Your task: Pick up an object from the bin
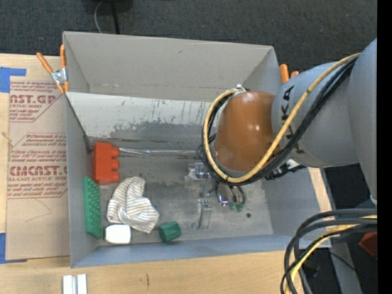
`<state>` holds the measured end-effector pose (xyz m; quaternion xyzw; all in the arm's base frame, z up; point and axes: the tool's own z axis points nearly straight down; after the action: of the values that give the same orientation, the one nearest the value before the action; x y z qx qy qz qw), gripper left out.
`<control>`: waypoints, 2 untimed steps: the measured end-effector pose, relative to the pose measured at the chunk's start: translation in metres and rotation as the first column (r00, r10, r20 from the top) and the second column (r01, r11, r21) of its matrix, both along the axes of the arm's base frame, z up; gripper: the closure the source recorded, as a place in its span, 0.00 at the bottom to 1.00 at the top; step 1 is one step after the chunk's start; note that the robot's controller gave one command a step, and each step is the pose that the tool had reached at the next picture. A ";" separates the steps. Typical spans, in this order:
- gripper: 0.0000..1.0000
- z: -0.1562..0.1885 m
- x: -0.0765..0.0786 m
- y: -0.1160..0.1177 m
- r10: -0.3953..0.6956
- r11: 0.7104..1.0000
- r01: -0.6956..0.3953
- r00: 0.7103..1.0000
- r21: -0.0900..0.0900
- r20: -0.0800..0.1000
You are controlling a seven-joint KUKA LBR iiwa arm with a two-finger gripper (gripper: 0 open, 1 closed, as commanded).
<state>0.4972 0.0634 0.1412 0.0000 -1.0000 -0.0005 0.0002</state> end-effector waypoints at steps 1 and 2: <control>0.00 -0.015 0.012 0.018 0.086 0.996 -0.086 0.996 -0.003 0.004; 0.00 -0.039 0.017 0.043 0.240 0.971 -0.240 0.971 0.002 -0.002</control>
Offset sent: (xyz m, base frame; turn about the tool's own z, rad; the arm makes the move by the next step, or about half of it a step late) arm 0.0304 0.0392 -0.0572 0.2012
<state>0.5147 0.1064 0.1017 0.1209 -0.9927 -0.0016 0.0013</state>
